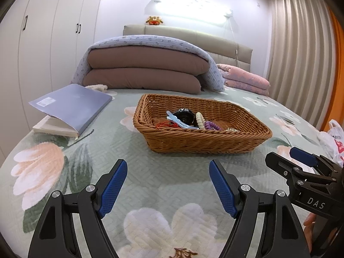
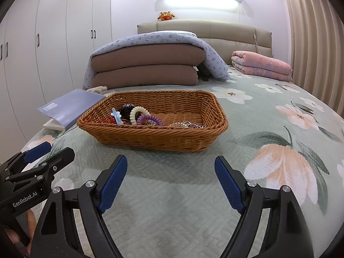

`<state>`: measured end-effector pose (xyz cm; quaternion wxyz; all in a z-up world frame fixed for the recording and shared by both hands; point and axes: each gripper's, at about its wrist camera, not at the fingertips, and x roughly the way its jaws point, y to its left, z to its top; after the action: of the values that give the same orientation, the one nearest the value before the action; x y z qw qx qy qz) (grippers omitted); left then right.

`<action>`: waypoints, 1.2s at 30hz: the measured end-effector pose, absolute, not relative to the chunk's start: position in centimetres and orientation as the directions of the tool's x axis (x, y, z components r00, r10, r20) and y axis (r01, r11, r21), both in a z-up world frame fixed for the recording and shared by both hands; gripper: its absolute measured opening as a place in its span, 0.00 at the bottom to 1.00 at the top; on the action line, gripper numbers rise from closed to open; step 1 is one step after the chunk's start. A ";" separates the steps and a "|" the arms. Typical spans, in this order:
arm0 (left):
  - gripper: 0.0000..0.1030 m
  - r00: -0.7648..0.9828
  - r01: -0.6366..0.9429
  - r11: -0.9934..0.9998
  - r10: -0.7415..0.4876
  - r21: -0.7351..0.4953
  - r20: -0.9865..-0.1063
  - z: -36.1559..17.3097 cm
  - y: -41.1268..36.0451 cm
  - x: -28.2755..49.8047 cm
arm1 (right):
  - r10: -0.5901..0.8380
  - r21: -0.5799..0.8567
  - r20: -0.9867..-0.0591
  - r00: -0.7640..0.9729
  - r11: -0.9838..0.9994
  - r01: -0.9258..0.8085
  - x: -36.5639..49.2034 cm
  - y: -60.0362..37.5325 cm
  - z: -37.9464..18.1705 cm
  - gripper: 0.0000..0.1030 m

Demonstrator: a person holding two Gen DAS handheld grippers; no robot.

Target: Organize jewelry

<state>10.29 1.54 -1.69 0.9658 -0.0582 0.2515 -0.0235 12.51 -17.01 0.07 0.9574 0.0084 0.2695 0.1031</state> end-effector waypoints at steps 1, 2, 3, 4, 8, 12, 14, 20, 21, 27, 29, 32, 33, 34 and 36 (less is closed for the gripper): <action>0.77 0.872 0.016 0.992 -0.075 -0.124 -0.483 -1.7 1.5 10.3 | 0.203 0.072 -0.514 0.834 0.978 -0.193 12.5 -17.0 0.1 0.83; 0.77 0.871 0.016 0.992 -0.075 -0.125 -0.485 -1.7 1.5 10.3 | 0.203 0.072 -0.514 0.833 0.978 -0.194 12.5 -17.0 0.1 0.83; 0.77 0.871 0.015 0.992 -0.075 -0.126 -0.486 -1.7 1.5 10.3 | 0.204 0.073 -0.515 0.833 0.978 -0.194 12.6 -17.0 0.0 0.83; 0.77 0.871 0.015 0.992 -0.076 -0.127 -0.486 -1.7 1.6 10.3 | 0.206 0.073 -0.516 0.832 0.978 -0.196 12.5 -17.0 0.0 0.83; 0.77 0.871 0.016 0.992 -0.076 -0.125 -0.486 -1.7 1.5 10.3 | 0.207 0.073 -0.517 0.831 0.977 -0.198 12.5 -16.9 0.0 0.83; 0.77 0.871 0.017 0.992 -0.075 -0.123 -0.486 -1.7 1.5 10.3 | 0.208 0.073 -0.516 0.831 0.977 -0.200 12.5 -16.8 0.0 0.83; 0.77 0.871 0.017 0.992 -0.075 -0.123 -0.486 -1.7 1.5 10.2 | 0.210 0.073 -0.516 0.831 0.977 -0.202 12.4 -16.8 0.0 0.83; 0.77 0.874 0.014 0.992 -0.073 -0.125 -0.481 -1.6 1.5 10.2 | 0.210 0.074 -0.516 0.831 0.977 -0.201 12.4 -16.7 0.0 0.83; 0.77 0.874 0.014 0.992 -0.073 -0.124 -0.481 -1.6 1.5 10.2 | 0.211 0.076 -0.515 0.831 0.977 -0.201 12.3 -16.8 0.1 0.83; 0.77 0.872 0.013 0.992 -0.072 -0.124 -0.484 -1.6 1.5 10.3 | 0.211 0.080 -0.516 0.830 0.977 -0.198 12.4 -16.9 0.0 0.83; 0.77 0.872 0.013 0.992 -0.072 -0.124 -0.484 -1.6 1.5 10.3 | 0.211 0.082 -0.516 0.830 0.977 -0.198 12.4 -17.0 0.0 0.83; 0.77 0.873 0.018 0.992 -0.077 -0.125 -0.482 -1.6 1.5 10.3 | 0.212 0.081 -0.518 0.829 0.977 -0.199 12.5 -17.0 0.0 0.83; 0.77 0.874 0.021 0.992 -0.079 -0.126 -0.479 -1.6 1.5 10.2 | 0.212 0.081 -0.518 0.829 0.977 -0.199 12.4 -17.0 0.0 0.83; 0.77 0.875 0.021 0.992 -0.079 -0.125 -0.477 -1.6 1.5 10.2 | 0.213 0.082 -0.517 0.829 0.976 -0.200 12.5 -17.0 0.0 0.83; 0.77 0.874 0.021 0.992 -0.077 -0.122 -0.479 -1.6 1.5 10.2 | 0.213 0.084 -0.517 0.829 0.976 -0.199 12.5 -17.0 0.0 0.83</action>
<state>10.18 1.45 -1.57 0.9664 -0.0568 0.2494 -0.0253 12.49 -17.03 -0.04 0.9561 0.0131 0.2720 0.1079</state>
